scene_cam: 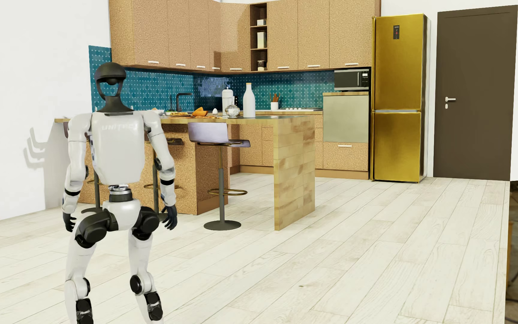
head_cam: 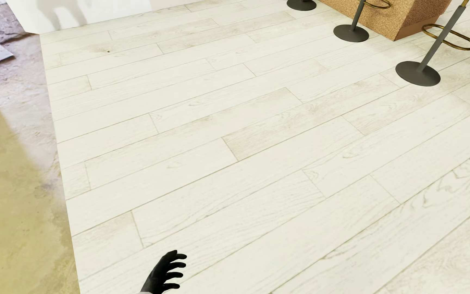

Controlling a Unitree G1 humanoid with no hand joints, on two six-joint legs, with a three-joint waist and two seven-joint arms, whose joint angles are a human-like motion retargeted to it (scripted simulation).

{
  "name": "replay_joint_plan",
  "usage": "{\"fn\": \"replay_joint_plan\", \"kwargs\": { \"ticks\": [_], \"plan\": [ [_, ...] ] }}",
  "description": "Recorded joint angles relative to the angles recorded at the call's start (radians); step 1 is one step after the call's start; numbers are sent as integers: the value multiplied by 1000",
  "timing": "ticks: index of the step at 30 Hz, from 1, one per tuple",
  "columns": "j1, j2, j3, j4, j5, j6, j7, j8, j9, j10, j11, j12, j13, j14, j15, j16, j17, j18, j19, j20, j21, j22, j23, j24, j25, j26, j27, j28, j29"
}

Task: Face back

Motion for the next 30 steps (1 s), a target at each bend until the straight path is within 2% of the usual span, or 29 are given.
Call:
{"fn": "replay_joint_plan", "kwargs": {
  "ticks": [1,2,3,4,6,7,8,9,10,11,12,13,14,15,17,19,20,21,22,23,24,25,26,28,29,30],
  "plan": [
    [-25,11,4,-11,14,5,-22,29,-3,-15,-23,31,-7,-24,9,29,2,76,4,8,9,-4,-17,11,-6,-17,-9,-28,-29],
    [-26,19,-2,-10,33,20,-29,58,-9,-158,-41,68,-15,-160,8,55,16,144,7,77,54,-6,-43,26,-14,-26,-13,-66,-64],
    [21,0,15,0,35,28,-38,58,-3,-210,17,86,-23,-83,15,82,44,-122,20,83,65,31,-71,33,-22,-32,5,-84,-90],
    [42,-38,5,4,13,19,-26,29,-4,-229,93,92,-25,-81,45,106,71,-204,41,85,63,39,-91,34,-26,-21,27,-92,-99],
    [86,-64,4,18,-60,-7,44,-49,-26,-262,60,91,-33,-95,50,84,82,-200,100,57,43,27,-101,10,-28,17,64,-64,-65],
    [106,-68,-12,27,-83,-19,70,-68,-20,-253,40,51,-28,-114,27,62,70,-202,125,38,14,24,-99,-6,-29,40,56,-39,-34],
    [118,-66,-25,38,-73,-20,76,-57,-14,-237,53,7,-21,-140,15,38,41,-205,113,11,-6,-15,-69,-26,-29,61,33,-8,-6],
    [120,-58,-33,48,-55,-29,75,-35,-5,-191,60,-16,-3,-139,7,41,27,-214,56,-20,-8,0,-71,-40,-24,52,20,18,9],
    [83,-46,-34,58,-39,-35,60,-22,9,-84,62,-33,10,-83,2,28,23,-214,6,-21,-18,1,-42,-46,-15,44,-2,35,10],
    [19,-41,-23,45,-26,-29,15,-3,7,34,49,-10,27,19,6,10,5,-130,20,-21,2,-30,-35,-47,-3,40,-21,39,-4],
    [-8,-31,-18,23,-5,-7,-25,22,-7,55,17,43,16,42,19,39,6,-27,18,6,6,-15,-23,-46,8,29,-29,13,-27],
    [-11,-18,-10,-7,8,16,-41,47,-7,0,-4,90,-5,-45,26,67,4,42,21,66,18,-6,-50,-37,13,26,-20,-19,-50],
    [3,-26,2,-14,31,52,-57,67,-14,-167,-2,117,-28,-137,19,71,31,42,24,116,54,8,-71,-18,11,30,-12,-34,-79],
    [42,-35,9,-1,20,60,-50,52,-20,-218,22,117,-26,-103,14,76,59,-212,27,81,70,44,-77,-8,12,41,-5,-27,-99],
    [78,-55,17,19,-35,52,13,-25,-24,-237,22,77,0,-124,16,50,52,-213,29,39,53,18,-94,-2,20,87,19,-17,-90],
    [94,-39,-15,40,-19,27,40,9,4,-181,31,8,8,-115,4,27,46,-217,23,10,6,-13,-41,-6,20,90,28,-4,-64],
    [67,-24,-25,44,-9,19,32,27,15,-101,20,3,10,-64,5,20,17,-200,20,-2,11,-22,-32,-5,19,67,42,3,-53],
    [35,-15,-25,26,4,18,-2,56,12,-36,-6,7,4,0,18,31,9,-98,20,4,4,2,-14,-8,12,35,44,2,-55],
    [21,-1,-24,2,21,28,-37,80,10,-21,-35,20,-7,5,29,36,12,33,20,42,6,10,7,-10,1,9,37,-7,-65],
    [22,3,-32,-13,43,49,-35,99,7,-129,-45,61,-16,-100,28,53,15,181,22,83,31,-22,-40,-7,-10,-12,43,-26,-81],
    [75,-11,-19,-11,35,43,-35,93,-1,-213,-14,82,-20,-147,21,77,52,-52,29,86,53,30,-66,-5,-19,-34,39,-35,-96],
    [108,-29,-9,-4,12,35,-22,59,-6,-243,28,86,-12,-145,26,91,76,-203,40,55,66,48,-81,-9,-21,-35,33,-33,-101],
    [125,-45,5,6,-6,33,-1,16,-8,-250,55,67,-5,-154,46,66,79,-200,50,37,52,24,-72,-14,-14,-17,31,-23,-90],
    [164,-97,-28,22,-72,-8,66,-75,-8,-245,91,17,-25,-183,42,47,49,-202,80,16,-4,33,-106,-26,-3,7,43,14,-43],
    [144,-94,-33,35,-72,-30,79,-67,5,-144,88,-28,-27,-170,13,23,40,-208,65,-14,-27,9,-56,-49,1,29,17,45,-29],
    [68,-89,-24,38,-47,-30,50,-41,8,17,84,-38,-13,-60,12,19,4,-148,9,-36,-22,-29,-26,-71,9,51,-8,60,-30]
  ]
}}
